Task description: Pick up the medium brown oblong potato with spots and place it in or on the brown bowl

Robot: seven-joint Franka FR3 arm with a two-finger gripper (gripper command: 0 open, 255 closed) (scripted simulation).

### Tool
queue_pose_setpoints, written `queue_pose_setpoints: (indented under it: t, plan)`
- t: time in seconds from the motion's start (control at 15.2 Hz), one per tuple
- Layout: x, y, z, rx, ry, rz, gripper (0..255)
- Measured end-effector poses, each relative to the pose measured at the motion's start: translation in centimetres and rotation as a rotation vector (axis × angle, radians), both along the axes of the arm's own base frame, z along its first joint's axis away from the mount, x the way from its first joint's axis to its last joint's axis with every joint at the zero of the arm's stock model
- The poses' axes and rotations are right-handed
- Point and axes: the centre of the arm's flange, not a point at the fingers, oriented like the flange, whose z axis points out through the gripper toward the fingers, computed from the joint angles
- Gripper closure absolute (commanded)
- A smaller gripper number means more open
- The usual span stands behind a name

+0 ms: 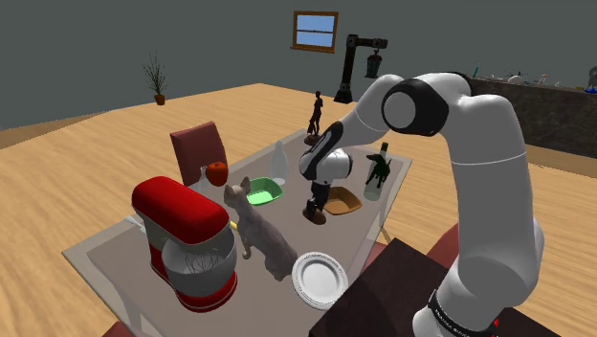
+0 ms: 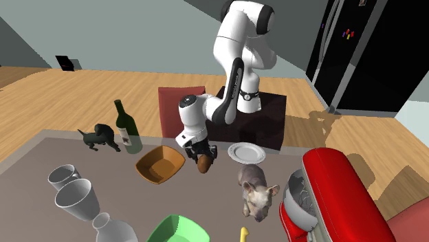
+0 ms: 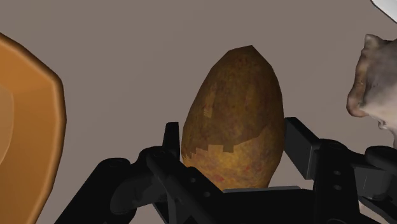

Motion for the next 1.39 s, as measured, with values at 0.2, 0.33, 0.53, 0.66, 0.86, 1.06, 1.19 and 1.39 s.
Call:
queue_pose_setpoints:
  t: [0.2, 0.33, 0.53, 0.66, 0.86, 1.06, 1.19, 1.39]
  plan:
    - [0.0, 0.1, 1.6, 0.000, 0.000, 0.000, 255]
    - [0.0, 0.0, 2.8, 0.000, 0.000, 0.000, 255]
    - [0.0, 0.0, 4.2, 0.000, 0.000, 0.000, 255]
    - [0.0, 0.0, 5.4, 0.000, 0.000, 0.000, 255]
    - [0.4, -1.7, 6.0, 0.000, 0.000, 0.000, 255]
    - [1.0, -5.2, 5.9, 0.000, 0.000, -0.001, 255]
    - [1.3, -7.5, 6.3, 0.000, 0.000, -0.001, 255]
    - [2.0, -11.4, 6.3, 0.000, 0.000, -0.001, 255]
